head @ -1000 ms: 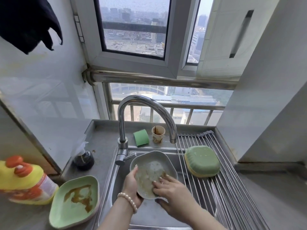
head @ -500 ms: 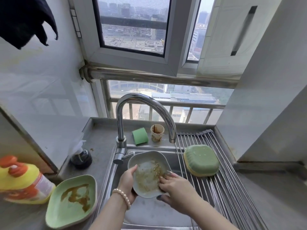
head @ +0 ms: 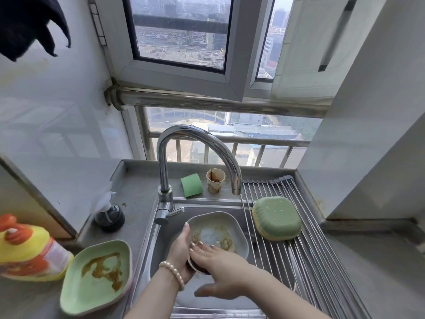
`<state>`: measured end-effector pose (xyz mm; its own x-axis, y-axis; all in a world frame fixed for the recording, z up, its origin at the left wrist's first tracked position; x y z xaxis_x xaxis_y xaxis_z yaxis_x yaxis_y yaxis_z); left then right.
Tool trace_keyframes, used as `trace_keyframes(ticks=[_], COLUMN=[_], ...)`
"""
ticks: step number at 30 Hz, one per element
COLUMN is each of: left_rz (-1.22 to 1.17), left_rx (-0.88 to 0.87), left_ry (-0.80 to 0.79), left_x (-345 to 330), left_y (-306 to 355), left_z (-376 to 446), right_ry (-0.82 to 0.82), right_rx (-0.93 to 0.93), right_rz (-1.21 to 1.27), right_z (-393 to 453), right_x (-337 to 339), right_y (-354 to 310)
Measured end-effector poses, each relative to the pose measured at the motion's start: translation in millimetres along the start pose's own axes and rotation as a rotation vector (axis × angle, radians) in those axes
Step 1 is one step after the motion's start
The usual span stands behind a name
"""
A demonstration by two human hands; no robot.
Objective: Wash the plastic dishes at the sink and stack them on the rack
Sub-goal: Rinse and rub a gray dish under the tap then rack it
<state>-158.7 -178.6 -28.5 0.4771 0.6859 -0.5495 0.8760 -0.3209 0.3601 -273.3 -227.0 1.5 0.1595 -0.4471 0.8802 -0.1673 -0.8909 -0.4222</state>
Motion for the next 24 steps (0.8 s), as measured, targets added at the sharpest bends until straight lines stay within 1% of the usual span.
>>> trace_keyframes(ticks=[1,2,3,5,6,7,8,10,11,14,16,19,20,21,22,24], left_rz=[-0.003,0.001,0.007,0.038,0.06,0.086,0.097,0.106,0.106,0.041,-0.021,0.056,0.082,0.094,0.106,0.121], left_rx=[-0.007,-0.015,-0.022,-0.043,-0.066,-0.099,-0.142,-0.227,-0.262,-0.345,-0.389,-0.434,-0.432,-0.421,-0.398,-0.339], left_ry=[-0.003,-0.014,-0.028,-0.039,-0.043,-0.043,-0.045,-0.039,-0.04,-0.082,-0.076,-0.061,-0.033,-0.004,0.029,0.056], left_x=[4,5,8,7,6,7,7,10,10,2,1,-4,-6,-7,-8,-11], left_y=[1,3,4,8,11,15,18,24,25,26,25,22,19,16,12,1], left_z=[1,2,4,2,0,0,0,5,7,10,15,13,11,10,9,8], right_ry=[0.065,0.184,0.282,0.492,0.561,0.623,0.691,0.746,0.767,0.83,0.898,0.984,1.009,1.049,1.082,1.113], right_rx=[0.029,0.068,0.065,0.025,0.009,-0.026,-0.072,-0.156,-0.167,-0.197,-0.236,-0.332,-0.365,-0.413,-0.49,-0.654], right_rz=[-0.065,-0.139,-0.174,-0.112,-0.044,0.1,0.297,0.731,0.853,1.018,1.157,1.465,1.526,1.55,1.513,1.255], right_z=[-6,-12,-18,-28,-33,-36,-40,-42,-43,-39,-36,-26,-21,-15,-9,5], right_x=[-3,-5,-7,-10,-8,-4,2,11,15,25,30,28,25,22,21,20], right_y=[3,7,13,26,30,30,29,27,28,37,46,65,71,77,83,90])
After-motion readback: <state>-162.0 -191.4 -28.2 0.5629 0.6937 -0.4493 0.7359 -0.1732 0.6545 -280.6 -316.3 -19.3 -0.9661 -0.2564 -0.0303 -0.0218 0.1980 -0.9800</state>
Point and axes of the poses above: each hand's wrist, its own z-axis towards the middle knuckle, its own x-axis out of the back of the hand, y = z × x, the point moved 1 cm from there along z, towards the middle knuckle, and after that the axes turned 7 degrees about x, right-handed, at the moved point
